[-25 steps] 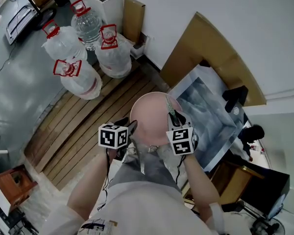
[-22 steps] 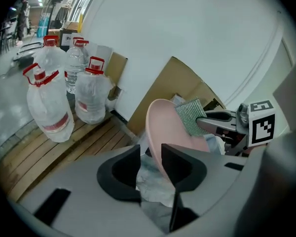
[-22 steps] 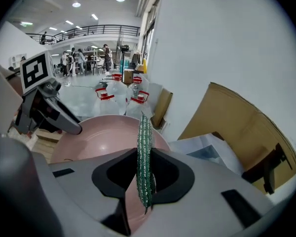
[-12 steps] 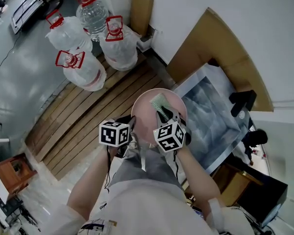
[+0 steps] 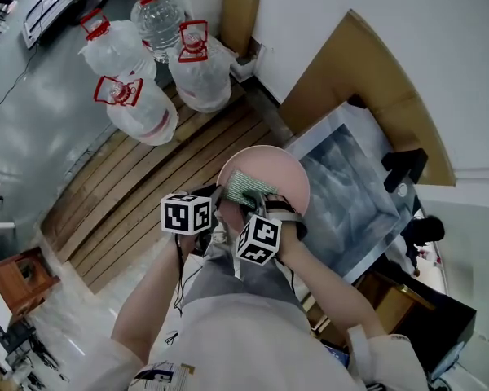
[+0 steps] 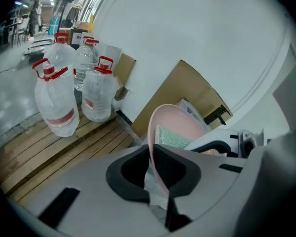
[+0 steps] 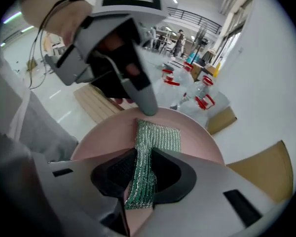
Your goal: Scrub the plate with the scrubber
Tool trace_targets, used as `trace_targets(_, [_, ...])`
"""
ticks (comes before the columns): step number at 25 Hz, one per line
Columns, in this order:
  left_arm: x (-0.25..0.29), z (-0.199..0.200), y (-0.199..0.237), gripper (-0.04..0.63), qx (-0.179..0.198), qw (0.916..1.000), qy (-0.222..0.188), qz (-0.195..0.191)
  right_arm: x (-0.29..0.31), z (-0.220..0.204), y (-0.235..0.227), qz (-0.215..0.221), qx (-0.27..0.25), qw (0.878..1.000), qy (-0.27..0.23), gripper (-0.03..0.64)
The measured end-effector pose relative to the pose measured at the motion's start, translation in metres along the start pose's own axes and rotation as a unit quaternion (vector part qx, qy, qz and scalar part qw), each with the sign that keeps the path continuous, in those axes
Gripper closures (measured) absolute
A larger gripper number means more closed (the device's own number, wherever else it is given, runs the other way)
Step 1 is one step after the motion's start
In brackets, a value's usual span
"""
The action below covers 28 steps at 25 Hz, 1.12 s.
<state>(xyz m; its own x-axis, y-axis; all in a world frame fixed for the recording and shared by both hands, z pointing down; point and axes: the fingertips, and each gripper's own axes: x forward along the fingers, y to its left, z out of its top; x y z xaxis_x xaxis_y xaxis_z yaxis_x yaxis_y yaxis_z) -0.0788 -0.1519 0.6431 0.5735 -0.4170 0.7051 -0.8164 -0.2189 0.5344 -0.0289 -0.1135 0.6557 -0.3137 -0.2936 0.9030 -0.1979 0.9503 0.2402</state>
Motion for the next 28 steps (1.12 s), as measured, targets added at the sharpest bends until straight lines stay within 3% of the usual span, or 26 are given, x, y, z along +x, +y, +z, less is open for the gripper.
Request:
trace_targets(3, [0.000,0.002,0.002,0.561,-0.006,0.9999,-0.005,0.008,-0.009,-0.002,0.031,0.048,-0.030,0.998,-0.006,0.492])
trace_targets(6, [0.000,0.005,0.002,0.565,0.001,0.9999,-0.006,0.012,-0.024,-0.009,0.055,0.094,-0.030,0.995,-0.025,0.491])
trace_targets(11, [0.000,0.006,0.002,0.566,0.008,0.9999,0.001,0.013,-0.050,-0.044,0.078,0.133,-0.025,0.991,-0.019,0.491])
trace_targets(14, [0.000,0.006,0.002,0.566,0.012,0.9999,0.004,0.012,-0.060,-0.072,0.066,0.122,-0.002,0.992,0.010,0.491])
trace_targets(19, [0.000,0.008,-0.002,0.566,0.024,0.9996,0.010,0.008,-0.051,-0.094,0.029,0.065,0.005,0.996,0.056,0.491])
trace_targets(25, [0.002,0.005,-0.003,0.566,0.027,0.9995,0.015,0.004,-0.030,-0.083,-0.027,0.013,0.084,0.996,0.033,0.489])
trace_targets(28, [0.002,0.006,-0.003,0.565,0.032,0.9994,0.013,0.003,-0.019,-0.064,-0.055,0.010,0.141,0.990,-0.001,0.486])
